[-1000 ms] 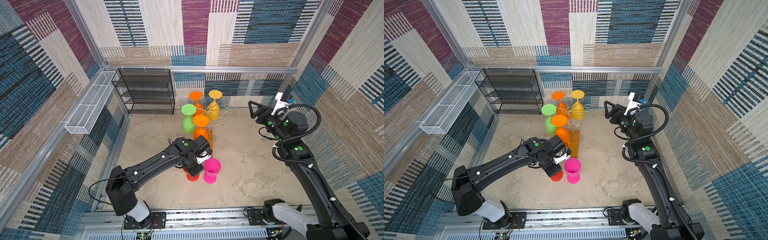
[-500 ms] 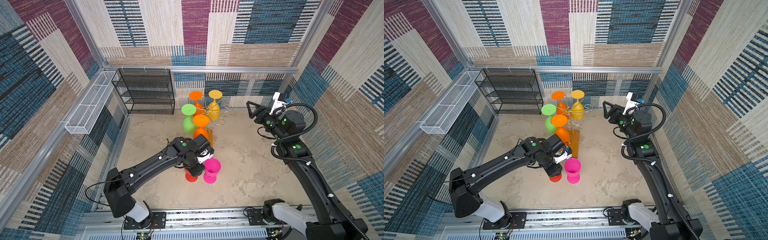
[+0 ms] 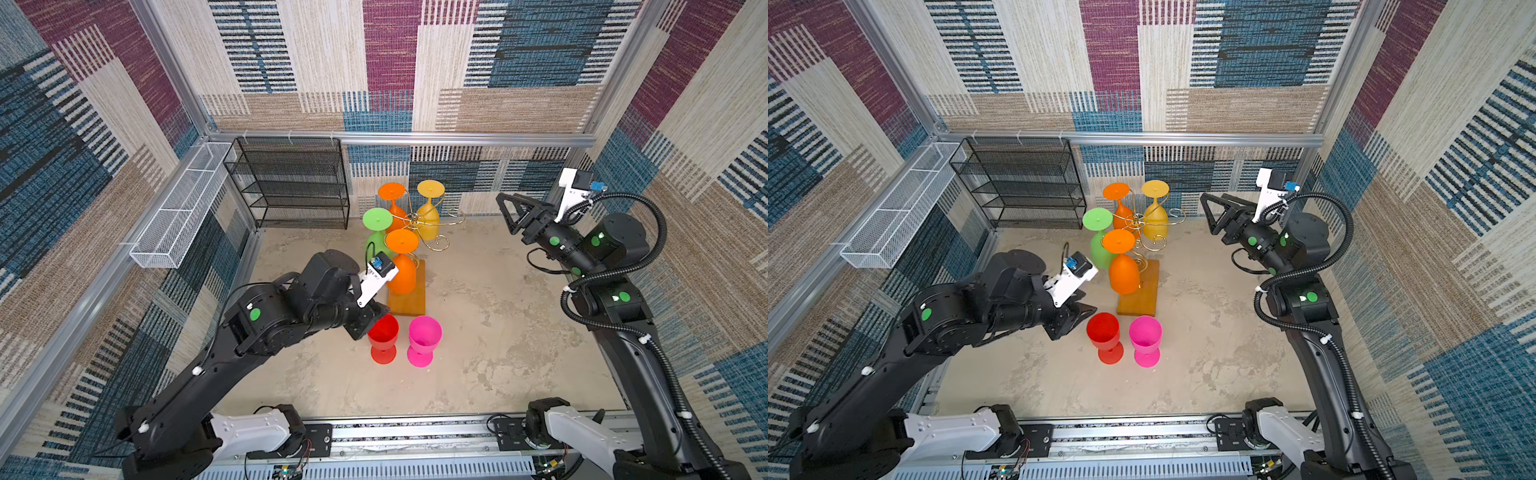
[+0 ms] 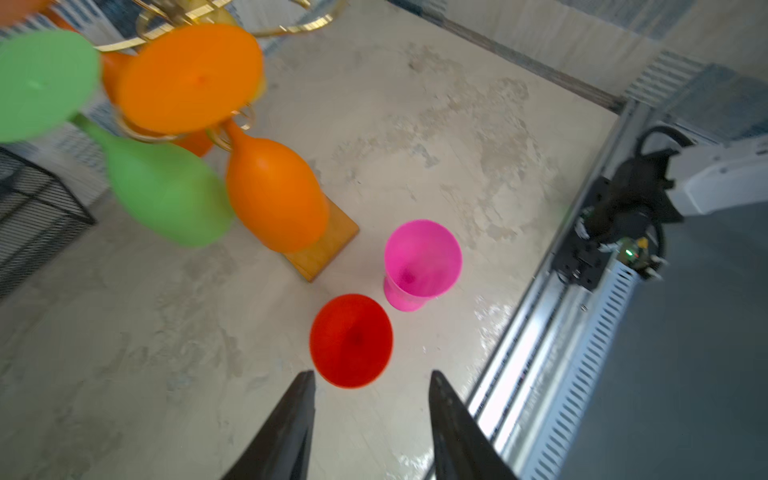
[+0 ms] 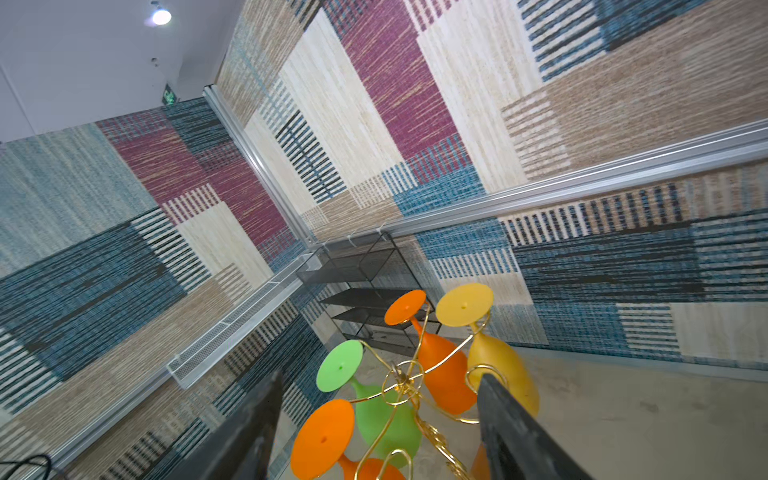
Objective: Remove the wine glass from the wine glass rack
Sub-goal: 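Release and lift the left gripper while the right gripper reaches toward the yellow glass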
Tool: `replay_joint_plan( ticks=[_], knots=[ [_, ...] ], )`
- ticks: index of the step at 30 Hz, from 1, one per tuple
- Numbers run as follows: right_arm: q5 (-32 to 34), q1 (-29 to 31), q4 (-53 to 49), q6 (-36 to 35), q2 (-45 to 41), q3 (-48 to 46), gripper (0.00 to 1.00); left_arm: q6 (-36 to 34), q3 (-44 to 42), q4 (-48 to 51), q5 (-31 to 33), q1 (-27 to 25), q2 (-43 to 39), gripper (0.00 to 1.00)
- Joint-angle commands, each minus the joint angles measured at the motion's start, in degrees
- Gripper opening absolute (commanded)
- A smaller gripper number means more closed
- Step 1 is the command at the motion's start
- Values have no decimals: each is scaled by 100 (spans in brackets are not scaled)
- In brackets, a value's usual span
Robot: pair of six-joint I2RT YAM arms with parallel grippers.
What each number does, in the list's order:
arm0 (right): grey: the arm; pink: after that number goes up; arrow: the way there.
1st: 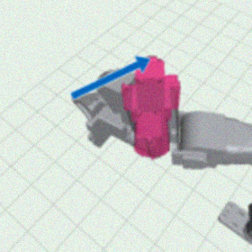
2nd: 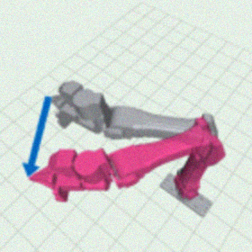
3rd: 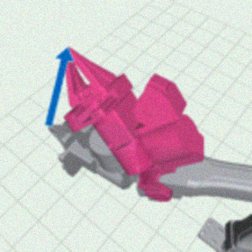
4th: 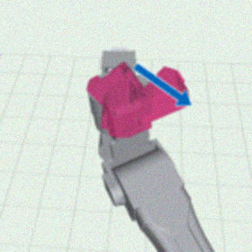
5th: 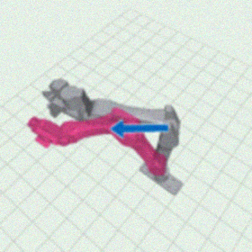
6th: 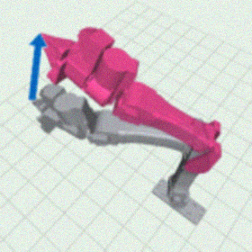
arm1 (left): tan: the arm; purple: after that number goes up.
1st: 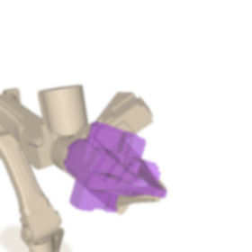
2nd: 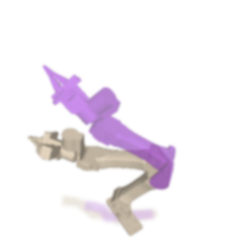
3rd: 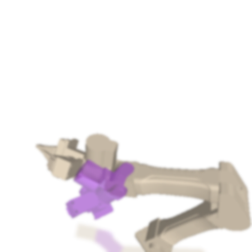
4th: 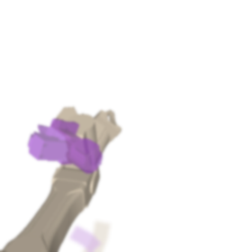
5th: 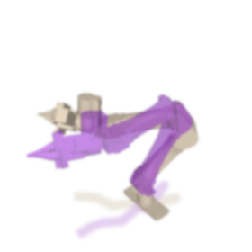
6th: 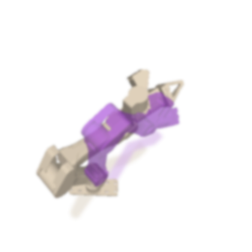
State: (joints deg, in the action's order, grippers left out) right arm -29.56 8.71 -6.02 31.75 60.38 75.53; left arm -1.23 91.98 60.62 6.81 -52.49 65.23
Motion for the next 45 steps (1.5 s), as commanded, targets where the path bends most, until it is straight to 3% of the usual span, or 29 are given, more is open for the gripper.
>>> replay_joint_plan(
  ticks=[1, 8, 17, 21, 25, 30, 45],
  knots=[
    [-1027, 398, -299, 323, 228, 206, 74, 33, -522, -1480, 1855, 30, -446, 49],
    [-1244, 1227, -377, 539, 880, 383, 73, -86, -1134, -3059, 2436, 116, -911, 51],
    [-1111, 1617, -894, 293, 1613, 911, 73, -136, -1123, -3099, 2285, 212, -783, 52],
    [-323, 1552, -1259, -282, 1834, 1327, 73, -61, -1243, -3196, 2121, 264, -841, 52],
    [-540, 1107, -1131, -176, 2150, 1584, 73, -43, -1262, -3169, 2021, 309, -845, 52],
    [-265, 788, -1417, -393, 2613, 2191, 73, -52, -1305, -3094, 1938, 353, -891, 52],
    [80, 408, -1209, -367, 3607, 2790, 72, 9, -1621, -3170, 1578, 451, -1098, 52]
  ],
)
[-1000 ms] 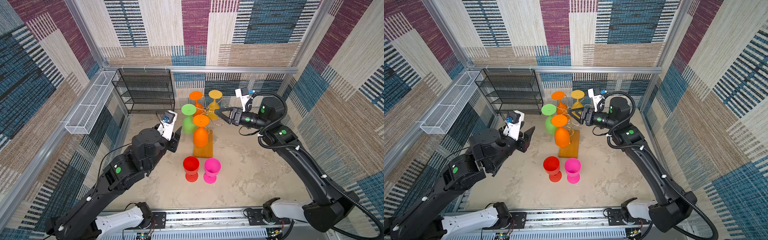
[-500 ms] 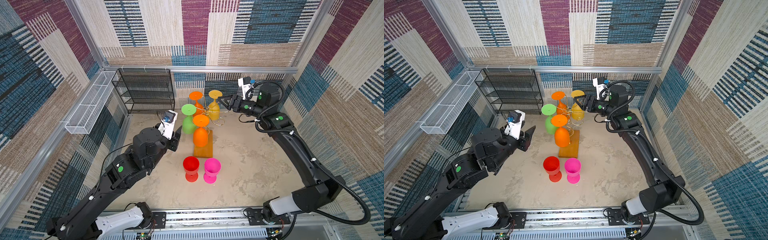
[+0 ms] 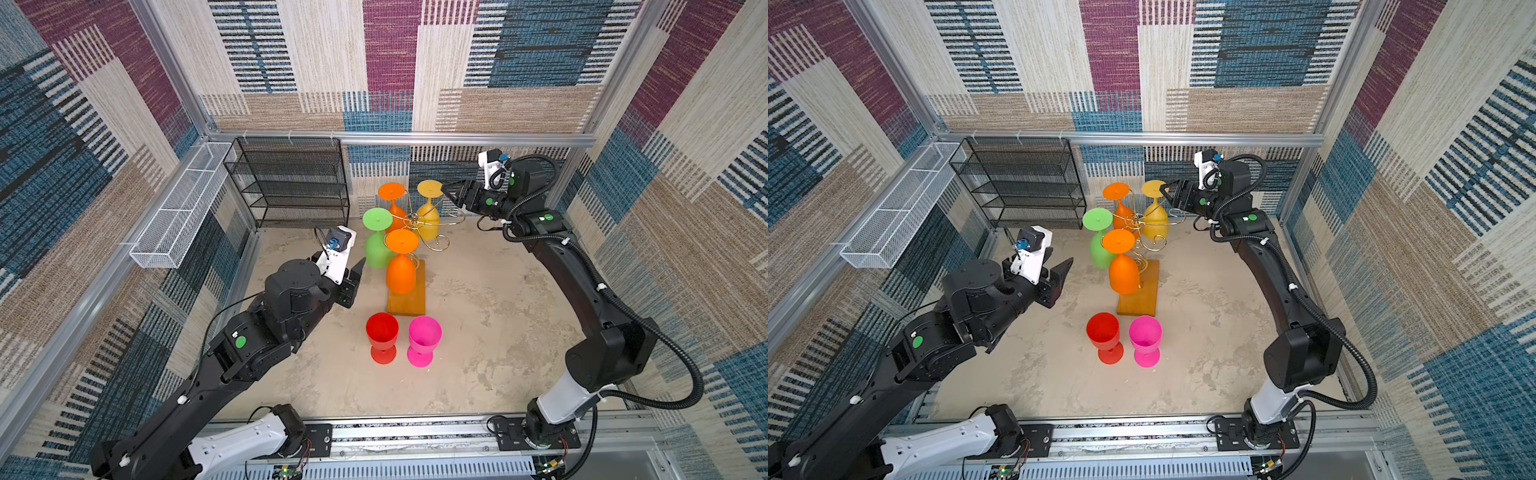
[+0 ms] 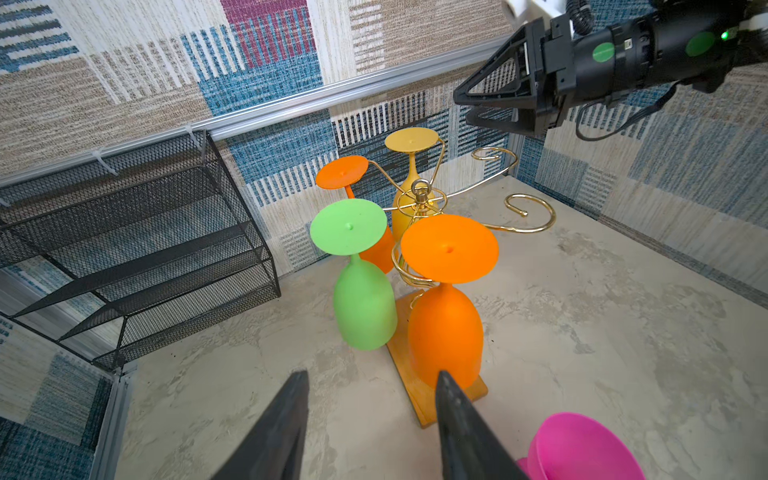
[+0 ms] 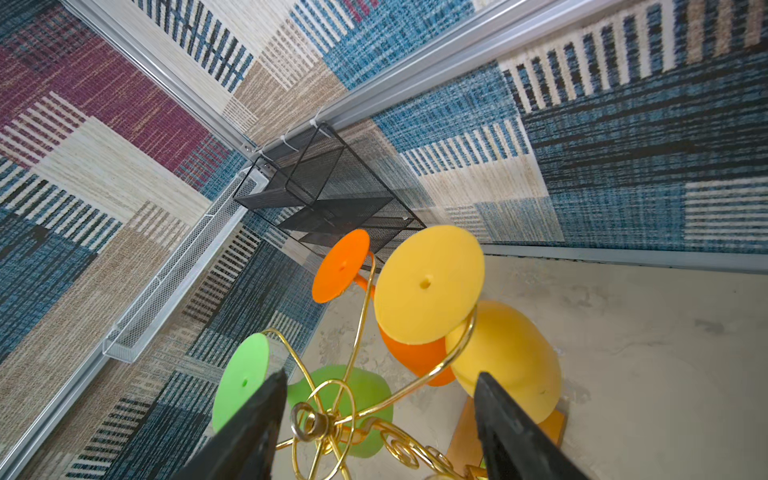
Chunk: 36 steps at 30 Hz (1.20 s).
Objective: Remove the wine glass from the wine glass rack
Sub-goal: 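Release and lift the left gripper while the right gripper reaches toward the yellow glass, then close the right gripper on the yellow glass foot on the rack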
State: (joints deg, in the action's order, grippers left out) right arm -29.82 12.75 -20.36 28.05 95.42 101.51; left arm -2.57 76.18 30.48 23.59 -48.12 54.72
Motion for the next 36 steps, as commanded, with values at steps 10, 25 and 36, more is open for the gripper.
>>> replay_joint_plan(
  ticks=[10, 25, 36],
  knots=[
    [11, -88, -90, -2, 978, 1077, 71, 191, -112, -192, -173, 57, -100, 52],
    [-457, -115, 50, 218, 1430, 1395, 70, 222, -97, -176, -153, 144, -24, 51],
    [-771, -115, 110, 261, 1392, 1290, 67, 257, -112, -191, -274, 250, 63, 50]
  ],
)
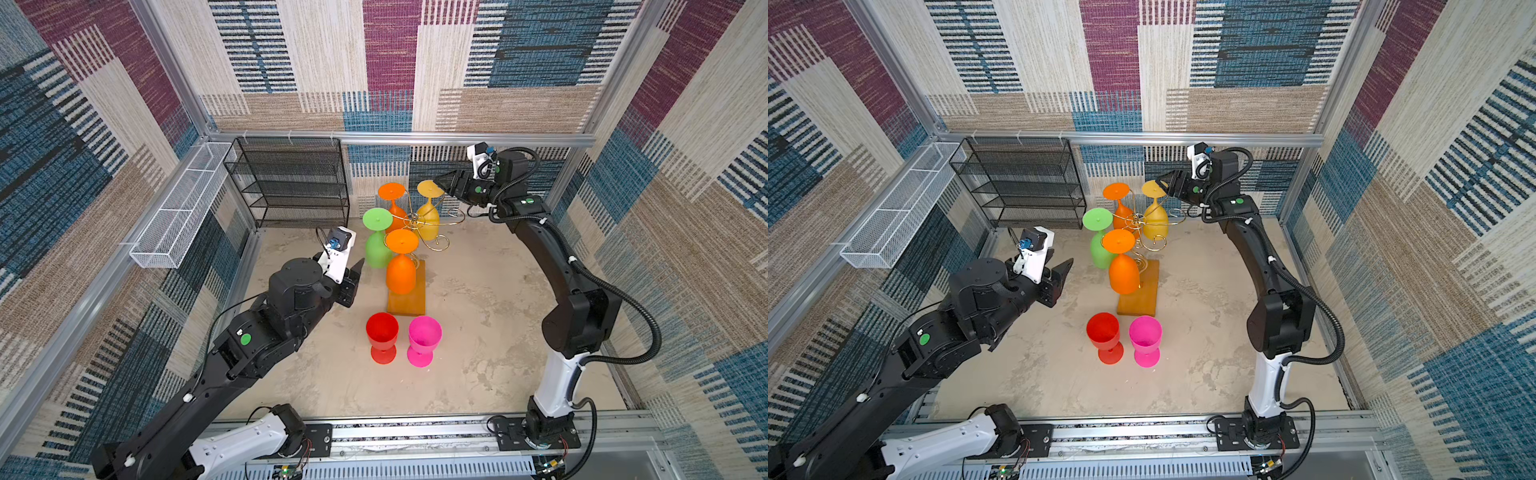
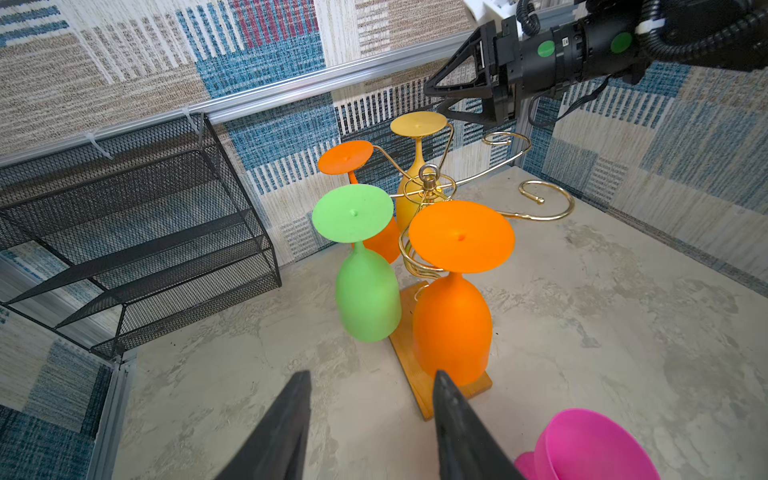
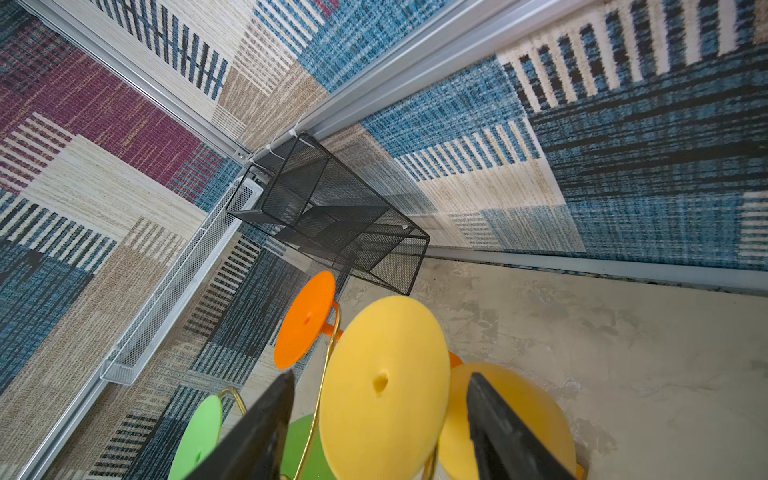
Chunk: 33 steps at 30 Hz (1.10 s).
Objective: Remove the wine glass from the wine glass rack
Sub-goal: 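Close the right gripper on the yellow glass foot on the rack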
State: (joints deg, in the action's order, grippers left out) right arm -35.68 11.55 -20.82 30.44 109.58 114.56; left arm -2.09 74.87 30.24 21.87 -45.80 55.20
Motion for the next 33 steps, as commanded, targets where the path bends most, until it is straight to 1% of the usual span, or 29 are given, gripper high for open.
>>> replay_joint_plan(
  ticks=[1, 4, 11, 24, 33],
  knots=[
    [-205, 0, 154, 29, -30, -23, 67, 209, 20, -176, -110, 27, 16, 50],
    [-261, 5, 198, 53, -55, -86, 65, 229, 10, -168, -139, 58, 10, 50],
    [-379, 5, 397, 138, -164, -278, 50, 253, -16, -173, -156, 106, 6, 50],
    [-474, 5, 473, 155, -142, -324, 48, 305, -51, -169, -240, 181, 12, 50],
    [-441, 1, 195, 77, -15, -103, 48, 332, -60, -167, -266, 209, 7, 50]
  ],
)
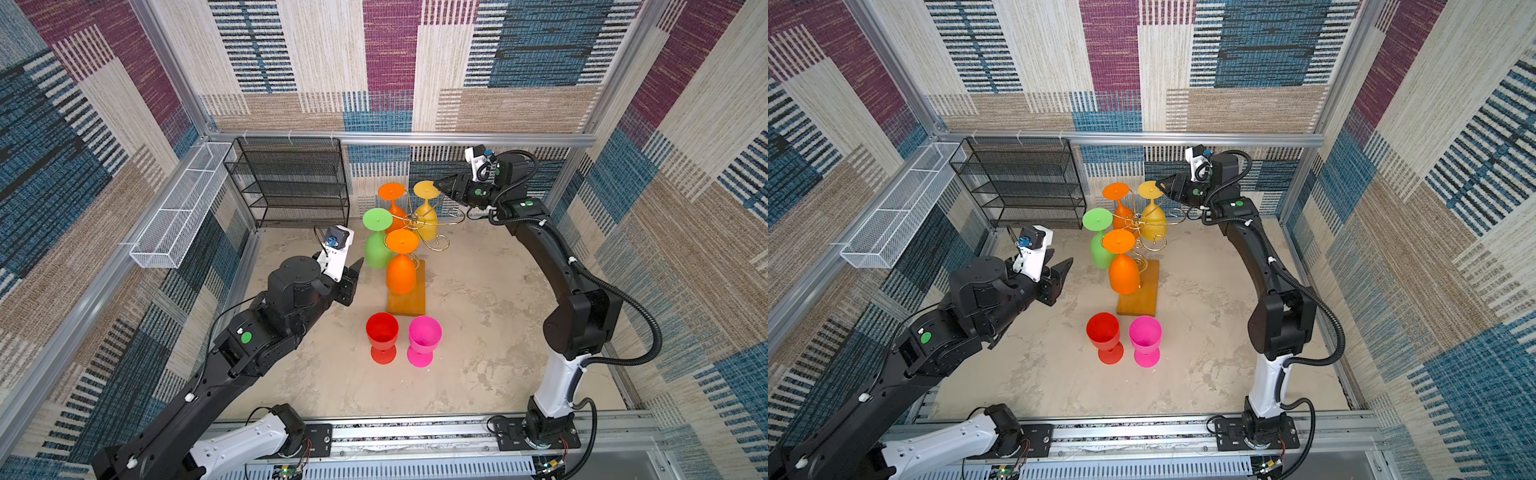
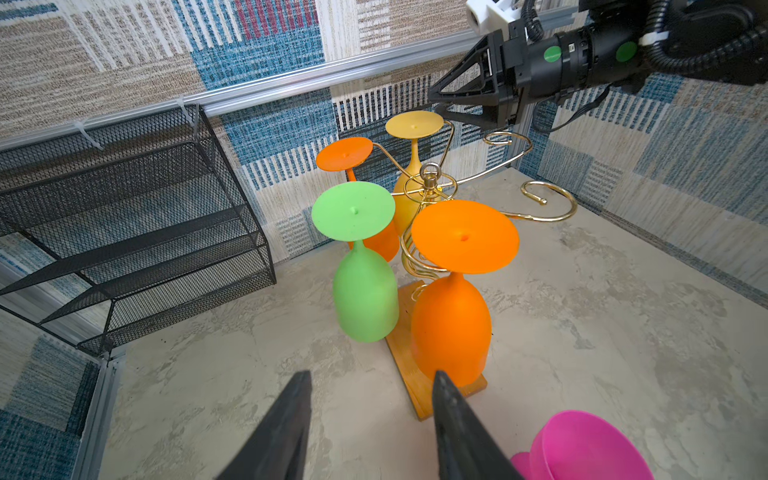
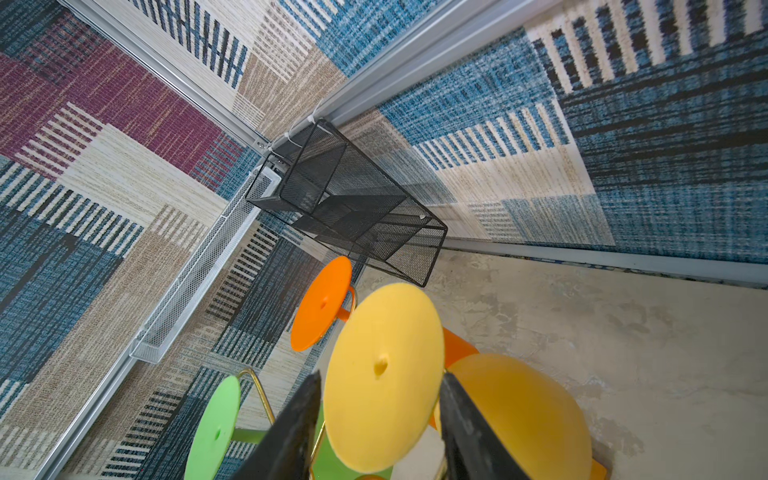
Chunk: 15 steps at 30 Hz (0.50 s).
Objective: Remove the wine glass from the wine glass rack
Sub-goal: 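Close the right gripper on the yellow glass foot on the rack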
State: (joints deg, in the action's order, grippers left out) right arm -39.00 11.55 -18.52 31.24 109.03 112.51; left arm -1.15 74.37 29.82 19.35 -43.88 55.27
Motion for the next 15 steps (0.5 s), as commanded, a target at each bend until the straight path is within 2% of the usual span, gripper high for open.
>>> replay_joint_plan(
  ticks=[1, 15],
  knots=[
    [-140, 5, -46, -4, 56, 135, 49, 238, -7, -129, -19, 20, -6, 50],
    [-417, 22, -730, -101, 403, 710, 48, 250, -3, -159, -72, 55, 13, 50]
  ],
)
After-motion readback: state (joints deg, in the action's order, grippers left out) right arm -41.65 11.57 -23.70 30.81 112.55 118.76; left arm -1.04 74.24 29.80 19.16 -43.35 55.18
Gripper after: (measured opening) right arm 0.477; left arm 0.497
